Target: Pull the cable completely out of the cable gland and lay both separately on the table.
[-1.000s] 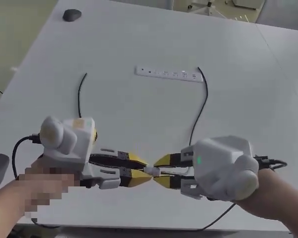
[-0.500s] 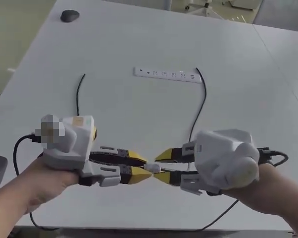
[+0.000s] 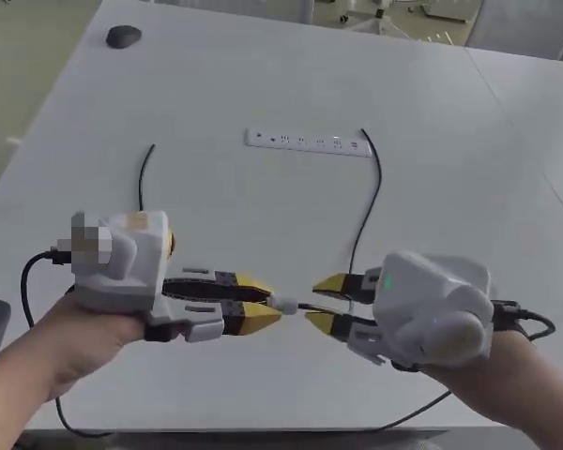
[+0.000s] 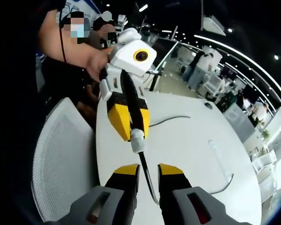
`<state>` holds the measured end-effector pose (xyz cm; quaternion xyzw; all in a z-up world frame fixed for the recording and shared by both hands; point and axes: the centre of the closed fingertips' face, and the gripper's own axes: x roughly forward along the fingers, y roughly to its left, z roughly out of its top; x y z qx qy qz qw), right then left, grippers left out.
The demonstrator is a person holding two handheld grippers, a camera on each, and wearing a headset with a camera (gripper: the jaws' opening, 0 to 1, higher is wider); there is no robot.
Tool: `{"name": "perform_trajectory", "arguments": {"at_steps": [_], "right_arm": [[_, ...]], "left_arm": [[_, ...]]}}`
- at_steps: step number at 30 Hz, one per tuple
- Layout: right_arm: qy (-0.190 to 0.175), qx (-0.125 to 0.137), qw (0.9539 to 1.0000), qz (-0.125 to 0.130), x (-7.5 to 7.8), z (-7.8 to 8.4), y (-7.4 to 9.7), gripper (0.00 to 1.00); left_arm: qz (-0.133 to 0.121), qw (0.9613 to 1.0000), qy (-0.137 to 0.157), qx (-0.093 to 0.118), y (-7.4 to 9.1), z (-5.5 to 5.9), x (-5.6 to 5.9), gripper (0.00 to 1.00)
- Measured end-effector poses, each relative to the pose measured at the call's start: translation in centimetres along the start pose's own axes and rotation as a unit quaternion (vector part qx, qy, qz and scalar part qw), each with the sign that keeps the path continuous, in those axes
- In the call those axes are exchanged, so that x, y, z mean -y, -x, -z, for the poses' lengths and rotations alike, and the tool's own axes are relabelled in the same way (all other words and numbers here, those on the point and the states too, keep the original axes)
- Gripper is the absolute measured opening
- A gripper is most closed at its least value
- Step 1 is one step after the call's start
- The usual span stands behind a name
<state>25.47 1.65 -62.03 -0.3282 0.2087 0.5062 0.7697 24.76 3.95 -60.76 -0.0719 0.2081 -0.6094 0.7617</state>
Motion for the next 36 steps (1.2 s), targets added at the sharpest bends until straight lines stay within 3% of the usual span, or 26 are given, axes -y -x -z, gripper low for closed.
{"name": "perform_trajectory", "arguments": {"at_steps": [8, 18, 25, 31, 36], "right_arm": [[0.019, 0.009, 0.9989, 0.041, 0.4, -1.0, -0.1, 0.07], [0.025, 0.019, 0.9978, 0.058, -0.1, -1.6, -0.4, 0.02], [-0.019, 0.025, 0.9951, 0.094, 0.3, -1.3, -0.2, 0.01], [-0.029, 0.026, 0.9943, 0.1, 0.5, -1.1, -0.1, 0.0], [-0.059, 0.031, 0.9928, 0.099, 0.8, -1.2, -0.1, 0.0]], "left_arm": [[-0.011, 0.9999, -0.003, 0.007, 0.0, -0.8, 0.0, 0.15], [-0.022, 0.9997, -0.009, 0.004, 0.1, -0.9, 0.0, 0.15], [-0.028, 0.999, -0.035, 0.003, -0.3, -1.0, 0.1, 0.15], [-0.032, 0.998, -0.055, 0.004, -0.4, -1.2, 0.2, 0.15], [-0.038, 0.9973, -0.062, 0.008, -0.4, -1.4, 0.1, 0.15]]}}
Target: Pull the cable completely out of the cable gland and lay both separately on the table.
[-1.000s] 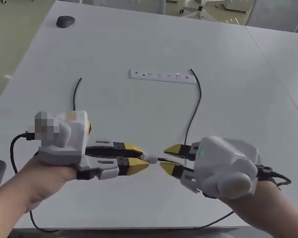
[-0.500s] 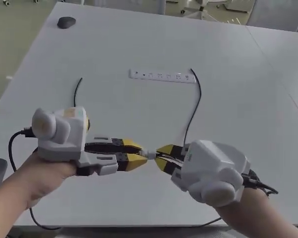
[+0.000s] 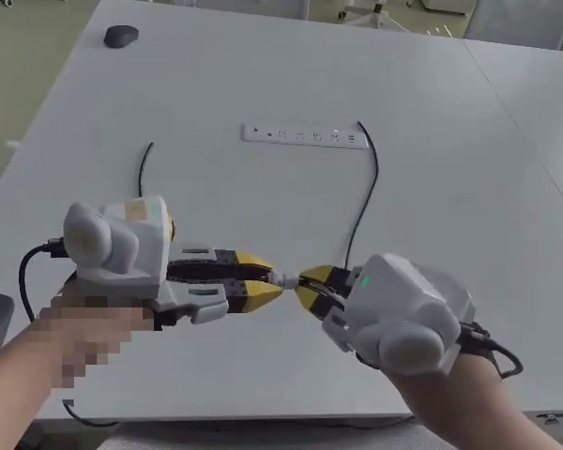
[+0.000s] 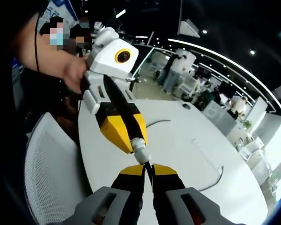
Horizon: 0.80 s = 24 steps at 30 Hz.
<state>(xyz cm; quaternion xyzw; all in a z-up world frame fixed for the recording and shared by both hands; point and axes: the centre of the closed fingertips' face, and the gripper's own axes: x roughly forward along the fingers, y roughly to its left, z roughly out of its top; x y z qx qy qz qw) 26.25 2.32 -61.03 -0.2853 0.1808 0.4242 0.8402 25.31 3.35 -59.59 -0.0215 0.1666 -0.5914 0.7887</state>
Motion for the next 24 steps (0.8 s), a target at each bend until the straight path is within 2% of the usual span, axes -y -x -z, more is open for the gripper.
{"name": "perform_trajectory", "arguments": {"at_steps": [6, 13, 14, 19, 24], "right_arm": [[-0.022, -0.002, 0.9997, 0.003, 0.4, 0.3, -0.2, 0.0], [-0.066, -0.01, 0.9977, 0.006, 1.1, 1.4, -0.5, 0.0], [-0.082, -0.006, 0.9966, 0.005, 1.1, 1.4, -0.5, 0.0], [-0.105, -0.011, 0.9943, 0.01, 1.5, 2.2, -0.6, 0.0], [-0.148, -0.019, 0.9887, 0.019, 2.0, 3.4, -0.6, 0.0]], "left_arm": [[-0.005, 1.0, 0.001, 0.002, 0.1, -0.1, -0.5, 0.15], [-0.01, 0.9999, 0.001, 0.001, 0.2, -0.1, -0.9, 0.15], [-0.011, 0.9999, 0.002, 0.0, 0.2, 0.0, -0.9, 0.15], [-0.014, 0.9999, 0.002, -0.001, 0.2, -0.1, -1.0, 0.15], [-0.017, 0.9999, 0.002, 0.001, 0.3, -0.1, -1.2, 0.15]]}}
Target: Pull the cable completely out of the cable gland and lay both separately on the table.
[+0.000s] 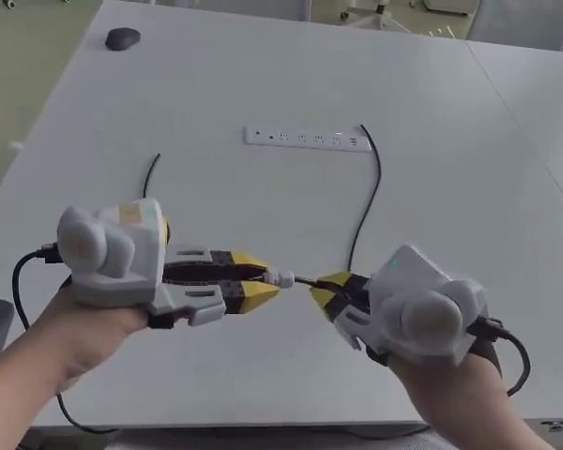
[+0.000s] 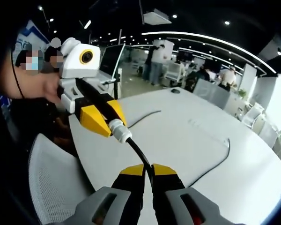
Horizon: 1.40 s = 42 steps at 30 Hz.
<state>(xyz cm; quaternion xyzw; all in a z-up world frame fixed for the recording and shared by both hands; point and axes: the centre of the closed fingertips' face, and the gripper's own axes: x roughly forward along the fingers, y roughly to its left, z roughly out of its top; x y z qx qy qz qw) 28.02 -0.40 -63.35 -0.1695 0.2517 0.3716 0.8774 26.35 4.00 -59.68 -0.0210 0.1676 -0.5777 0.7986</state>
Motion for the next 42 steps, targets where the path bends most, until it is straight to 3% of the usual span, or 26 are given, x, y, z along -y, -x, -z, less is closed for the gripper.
{"name": "perform_trajectory", "arguments": {"at_steps": [10, 15, 18, 23, 27, 32, 38, 40, 42], "right_arm": [[-0.076, -0.019, 0.9966, 0.025, 1.6, 2.2, -0.1, 0.0], [-0.159, -0.028, 0.9863, 0.033, 2.3, 4.1, 0.0, 0.0], [-0.214, -0.033, 0.9757, 0.035, 2.4, 5.2, -0.1, 0.0], [-0.27, -0.039, 0.9615, 0.036, 2.3, 6.4, -0.3, 0.0], [-0.256, -0.042, 0.9649, 0.039, 2.0, 6.6, -0.4, 0.0], [-0.265, -0.041, 0.9628, 0.035, 1.8, 6.7, -0.4, 0.0], [-0.257, -0.039, 0.9648, 0.036, 1.6, 6.7, -0.2, 0.0], [-0.232, -0.038, 0.9711, 0.04, 1.7, 6.5, -0.1, 0.0], [-0.231, -0.034, 0.9717, 0.039, 1.7, 6.4, -0.1, 0.0]], "left_arm": [[0.002, 1.0, 0.006, 0.001, -0.2, 0.0, 0.1, 0.15], [0.004, 1.0, 0.008, 0.0, -0.2, 0.1, 0.0, 0.15], [0.006, 0.9999, 0.008, -0.001, -0.3, 0.2, 0.0, 0.15], [0.007, 0.9999, 0.008, -0.007, -0.6, 0.5, 0.0, 0.15], [0.008, 0.9999, 0.008, -0.012, -0.7, 0.8, 0.1, 0.15], [0.007, 0.9999, 0.009, -0.012, -0.6, 0.8, 0.0, 0.15], [0.006, 0.9998, 0.012, -0.012, -0.5, 0.9, 0.0, 0.15], [0.005, 0.9998, 0.013, -0.012, -0.5, 0.9, -0.1, 0.15], [0.002, 0.9998, 0.019, -0.011, -0.4, 0.9, -0.3, 0.15]]}}
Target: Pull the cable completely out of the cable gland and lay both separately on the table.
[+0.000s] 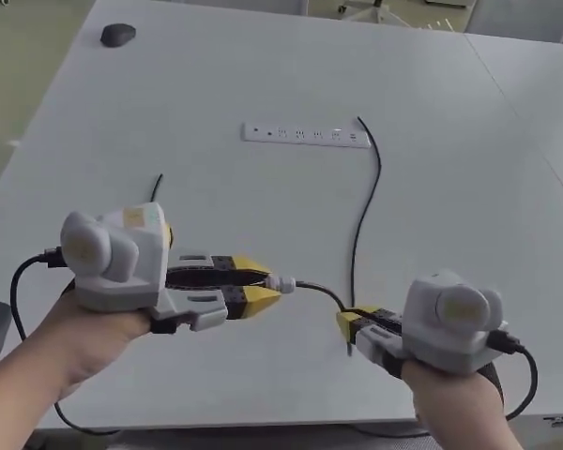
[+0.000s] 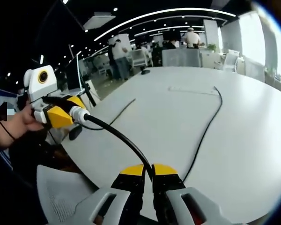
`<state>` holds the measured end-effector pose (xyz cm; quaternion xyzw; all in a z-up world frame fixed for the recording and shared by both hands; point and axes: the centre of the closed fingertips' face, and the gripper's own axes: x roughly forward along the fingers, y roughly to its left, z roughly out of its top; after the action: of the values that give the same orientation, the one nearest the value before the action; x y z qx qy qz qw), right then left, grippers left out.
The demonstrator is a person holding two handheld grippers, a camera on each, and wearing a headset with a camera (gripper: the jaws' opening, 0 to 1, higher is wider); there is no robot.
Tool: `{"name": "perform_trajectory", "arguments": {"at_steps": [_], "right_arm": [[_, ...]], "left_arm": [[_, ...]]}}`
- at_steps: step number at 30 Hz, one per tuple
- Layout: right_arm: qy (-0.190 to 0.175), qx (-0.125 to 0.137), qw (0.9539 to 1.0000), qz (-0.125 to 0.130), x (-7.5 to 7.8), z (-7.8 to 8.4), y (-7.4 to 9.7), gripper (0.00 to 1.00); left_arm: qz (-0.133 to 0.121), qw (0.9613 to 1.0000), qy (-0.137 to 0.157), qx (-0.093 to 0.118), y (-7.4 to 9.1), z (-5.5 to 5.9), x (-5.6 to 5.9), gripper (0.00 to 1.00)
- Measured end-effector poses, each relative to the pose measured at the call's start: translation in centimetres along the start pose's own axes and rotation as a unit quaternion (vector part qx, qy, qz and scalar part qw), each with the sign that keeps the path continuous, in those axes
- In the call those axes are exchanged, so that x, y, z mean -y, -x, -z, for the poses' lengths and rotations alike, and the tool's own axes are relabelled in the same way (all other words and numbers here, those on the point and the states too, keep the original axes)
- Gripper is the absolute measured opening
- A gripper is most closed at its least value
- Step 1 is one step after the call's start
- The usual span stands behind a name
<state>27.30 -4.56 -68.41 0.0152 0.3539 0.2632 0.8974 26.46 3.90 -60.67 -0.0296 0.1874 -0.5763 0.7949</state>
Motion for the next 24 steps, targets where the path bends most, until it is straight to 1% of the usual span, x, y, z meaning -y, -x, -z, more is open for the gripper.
{"name": "perform_trajectory", "arguments": {"at_steps": [11, 13, 16, 17, 18, 21, 23, 24], "right_arm": [[0.015, 0.006, 0.9999, -0.005, -0.5, -0.4, 0.6, 0.01], [0.021, 0.007, 0.9997, -0.005, -0.6, -0.5, 0.9, 0.02], [0.046, 0.013, 0.9988, -0.013, -1.2, -1.0, 1.5, 0.04], [0.065, 0.016, 0.9977, -0.013, -1.4, -1.3, 1.7, 0.05], [0.076, 0.02, 0.9968, -0.014, -1.6, -1.7, 1.9, 0.06], [0.119, 0.031, 0.9922, -0.02, -2.6, -2.9, 2.5, 0.1], [0.161, 0.038, 0.986, -0.023, -3.5, -3.8, 2.7, 0.11], [0.187, 0.04, 0.9813, -0.024, -3.9, -4.3, 2.8, 0.11]], "left_arm": [[-0.006, 1.0, 0.001, 0.008, 0.5, -0.4, -0.2, 0.15], [-0.007, 0.9999, 0.001, 0.01, 0.6, -0.5, -0.2, 0.15], [-0.006, 0.9999, 0.002, 0.009, 0.7, -0.4, -0.2, 0.15], [-0.007, 0.9999, 0.001, 0.007, 0.6, -0.4, -0.2, 0.15], [-0.007, 0.9999, 0.001, 0.008, 0.6, -0.4, -0.1, 0.15], [-0.007, 0.9999, 0.002, 0.01, 0.6, -0.4, 0.0, 0.15], [-0.007, 0.9999, 0.001, 0.009, 0.5, -0.5, 0.1, 0.15], [-0.006, 0.9999, -0.001, 0.009, 0.5, -0.5, 0.1, 0.15]]}}
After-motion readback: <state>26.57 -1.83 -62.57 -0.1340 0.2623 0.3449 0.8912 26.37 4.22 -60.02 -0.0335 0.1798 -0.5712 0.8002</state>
